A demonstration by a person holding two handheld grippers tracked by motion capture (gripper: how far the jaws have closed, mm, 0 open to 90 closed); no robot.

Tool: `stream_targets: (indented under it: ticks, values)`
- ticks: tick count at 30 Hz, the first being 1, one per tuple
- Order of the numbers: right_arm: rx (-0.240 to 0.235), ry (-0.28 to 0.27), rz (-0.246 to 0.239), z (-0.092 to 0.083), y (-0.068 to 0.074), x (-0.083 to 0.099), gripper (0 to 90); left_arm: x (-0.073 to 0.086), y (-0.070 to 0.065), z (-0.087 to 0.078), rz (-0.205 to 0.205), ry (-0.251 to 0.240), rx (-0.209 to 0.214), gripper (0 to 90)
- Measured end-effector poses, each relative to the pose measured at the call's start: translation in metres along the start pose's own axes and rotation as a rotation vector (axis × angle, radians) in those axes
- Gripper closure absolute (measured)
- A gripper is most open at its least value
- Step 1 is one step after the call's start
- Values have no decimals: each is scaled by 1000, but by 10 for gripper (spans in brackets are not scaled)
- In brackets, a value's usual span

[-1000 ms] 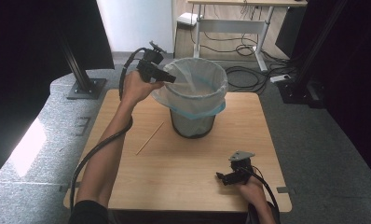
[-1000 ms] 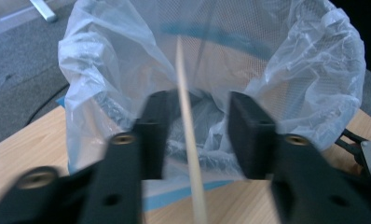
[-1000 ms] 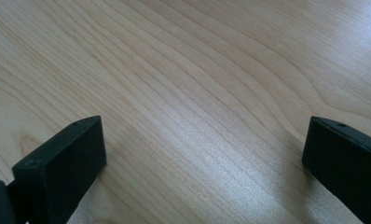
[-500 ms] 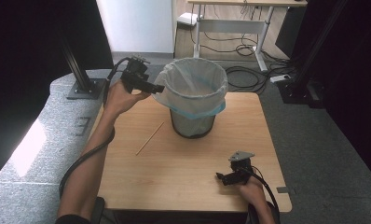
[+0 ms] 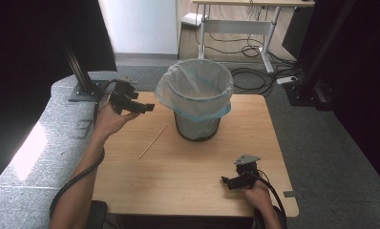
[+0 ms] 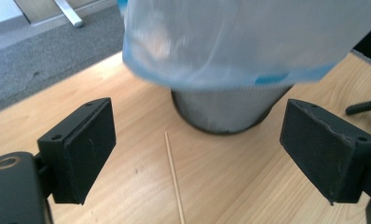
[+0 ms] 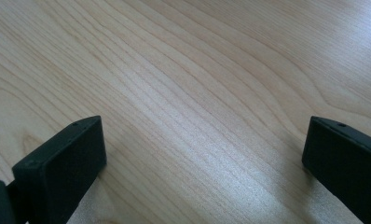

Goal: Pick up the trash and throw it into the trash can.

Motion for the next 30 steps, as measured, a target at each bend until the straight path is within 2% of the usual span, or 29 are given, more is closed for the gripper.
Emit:
stream_targets:
  ticks: [5, 6, 8, 9, 11, 12, 13, 14, 15, 16, 19, 20, 25, 26, 30]
  values:
    - [1, 0, 1, 0, 0, 0, 0, 29, -1, 11, -22, -1, 4, 108]
    - [1, 0, 1, 0, 0, 0, 0, 41, -2, 16, -30, -4, 7, 111]
    - [1, 0, 1, 0, 0, 0, 0, 47, -3, 19, -34, -4, 8, 115]
    - [1, 0, 0, 0, 0, 0, 0, 58, -4, 25, -33, 5, -3, 126]
    - [1, 0, 1, 0, 0, 0, 0, 70, -5, 30, -40, 7, -4, 137]
    - [1, 0, 1, 0, 0, 0, 0, 70, -5, 30, -40, 7, -4, 137]
    - [1, 0, 1, 0, 0, 0, 0, 81, -6, 36, -49, 9, -5, 139]
    - [1, 0, 1, 0, 0, 0, 0, 81, -6, 36, -49, 9, -5, 139]
    - [1, 0, 1, 0, 0, 0, 0, 92, -8, 42, -46, 22, -19, 139]
    - [1, 0, 1, 0, 0, 0, 0, 92, -8, 42, -46, 22, -19, 139]
    - [1, 0, 1, 0, 0, 0, 0, 112, -12, 54, -52, 39, -17, 137]
    - [1, 0, 1, 0, 0, 0, 0, 112, -12, 54, -52, 39, -17, 136]
    - [1, -1, 1, 0, 0, 0, 0, 133, -16, 68, -69, 55, -23, 137]
    - [1, 0, 3, 0, 0, 0, 0, 142, -19, 74, -74, 62, -23, 140]
    - [1, -2, 2, 0, 0, 0, 0, 153, -24, 82, -72, 79, -27, 160]
Point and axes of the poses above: each handheld gripper's, and its own axes: z roughly forward along the jaws, x roughly out of its underside, y roughly to its left, the point moved 2 cm from there along z, roughly forward along the jaws, and after that the axes turned 9 degrees about z, right-handed, at the moved point
